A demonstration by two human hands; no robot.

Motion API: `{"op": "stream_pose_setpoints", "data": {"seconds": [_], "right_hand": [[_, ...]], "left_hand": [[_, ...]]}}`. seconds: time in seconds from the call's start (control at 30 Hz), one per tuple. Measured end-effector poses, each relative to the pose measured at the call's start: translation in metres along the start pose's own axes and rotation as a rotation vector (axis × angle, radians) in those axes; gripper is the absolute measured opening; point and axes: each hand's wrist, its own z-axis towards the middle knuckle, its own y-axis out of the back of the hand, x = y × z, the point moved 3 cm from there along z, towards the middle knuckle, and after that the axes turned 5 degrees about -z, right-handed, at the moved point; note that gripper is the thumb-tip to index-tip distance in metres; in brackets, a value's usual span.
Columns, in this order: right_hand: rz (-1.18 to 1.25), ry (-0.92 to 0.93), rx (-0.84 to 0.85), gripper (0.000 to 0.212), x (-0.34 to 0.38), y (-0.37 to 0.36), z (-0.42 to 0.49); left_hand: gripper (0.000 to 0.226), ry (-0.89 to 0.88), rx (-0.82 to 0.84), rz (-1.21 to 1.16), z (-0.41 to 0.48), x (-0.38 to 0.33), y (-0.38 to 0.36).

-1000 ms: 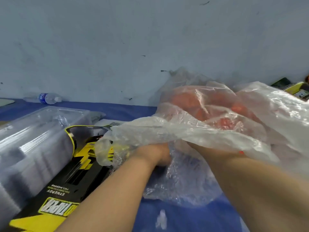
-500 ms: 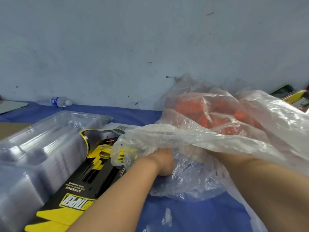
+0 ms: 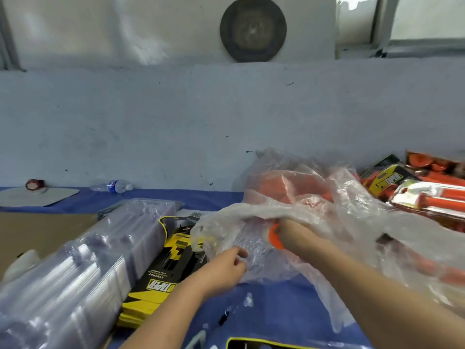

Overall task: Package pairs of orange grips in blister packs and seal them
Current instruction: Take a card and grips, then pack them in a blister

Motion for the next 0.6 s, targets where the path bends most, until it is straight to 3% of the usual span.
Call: {"op": "stream_pose_setpoints", "data": {"seconds": [0.1,0.23,0.33,0.43,0.53,0.6], "right_hand": [[0.118,0.184,-0.129,0.028,0.025,0.01,-0.038],[0.383,0.271,-0.233,0.013,0.033,0.02,-0.108],[0.539,0.336,-0.362,0.012,0.029,0.032,-0.156],[0.503,0.399,-0.465,0.012,0.021,0.037,-0.199],[0.603,0.459,-0.444,0.009,0.008,0.038,-0.228],[0.474,0.517,-0.517,0.018,-0.009,0.04,-0.241]], "left_hand": [[0.019,-0.084,-0.146,-0.165,-0.04,-0.013,-0.001],[0.016,-0.269,-0.312,-0.408,-0.105,-0.044,-0.012],[0.018,-0.386,-0.329,-0.628,-0.15,-0.069,-0.02],[0.025,-0.472,-0.332,-0.587,-0.179,-0.092,-0.033],[0.019,-0.514,-0.374,-0.563,-0.192,-0.105,-0.044],[0.019,-0.511,-0.349,-0.608,-0.194,-0.107,-0.048]]}}
